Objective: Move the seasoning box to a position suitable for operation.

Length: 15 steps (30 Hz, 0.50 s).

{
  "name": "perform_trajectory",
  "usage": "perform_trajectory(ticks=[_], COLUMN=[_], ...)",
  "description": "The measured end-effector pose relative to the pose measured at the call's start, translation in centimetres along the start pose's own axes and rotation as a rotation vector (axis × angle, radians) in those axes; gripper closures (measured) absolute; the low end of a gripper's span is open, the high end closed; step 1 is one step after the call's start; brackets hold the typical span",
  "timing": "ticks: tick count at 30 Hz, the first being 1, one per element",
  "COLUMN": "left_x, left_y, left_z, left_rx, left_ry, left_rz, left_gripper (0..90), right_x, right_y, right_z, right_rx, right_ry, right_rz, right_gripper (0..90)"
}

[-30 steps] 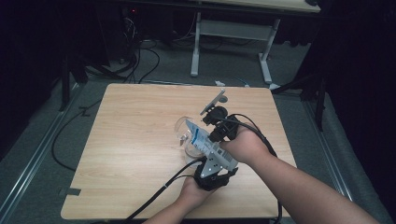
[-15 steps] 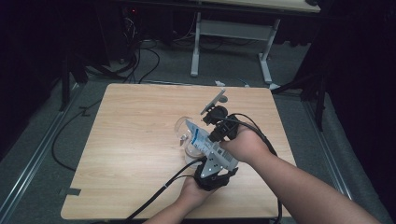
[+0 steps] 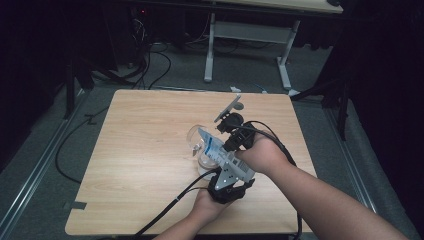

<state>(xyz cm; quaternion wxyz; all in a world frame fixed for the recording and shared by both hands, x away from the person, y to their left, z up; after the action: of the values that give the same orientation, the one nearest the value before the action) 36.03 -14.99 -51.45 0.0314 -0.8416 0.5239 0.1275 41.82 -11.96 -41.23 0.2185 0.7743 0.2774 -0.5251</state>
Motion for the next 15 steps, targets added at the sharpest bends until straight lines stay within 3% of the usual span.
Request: perform_trajectory(ticks=[9,11,15], left_x=[0.01,0.03,0.07], left_y=[0.05,0.09,0.10], left_z=[-0.23,-0.22,-0.28], left_rx=[0.001,-0.001,-0.008], left_ry=[0.004,0.004,0.007], left_rz=[0.000,0.002,0.002], left_gripper=[61.8,61.7,61.7], right_x=[-0.22,-0.14,-0.09], right_y=[-0.13,0.06,0.08], right_z=[0.06,-0.05,-0.07], right_rx=[0.030,0.006,0.001], right_ry=[-0.010,-0.001,-0.005], right_rz=[0.008,0.006,0.008], right_gripper=[90.0,90.0,90.0])
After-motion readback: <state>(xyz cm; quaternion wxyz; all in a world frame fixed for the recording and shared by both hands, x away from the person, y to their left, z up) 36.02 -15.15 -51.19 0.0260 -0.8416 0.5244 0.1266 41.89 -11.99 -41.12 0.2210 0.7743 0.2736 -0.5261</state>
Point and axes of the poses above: each handheld gripper's, and its own axes: x roughly forward along the jaws, z roughly out of its underside, y roughly to its right, the point moved 10 cm from there along x, roughly forward along the jaws, and after that the axes turned 3 degrees about y, right-handed, at the moved point
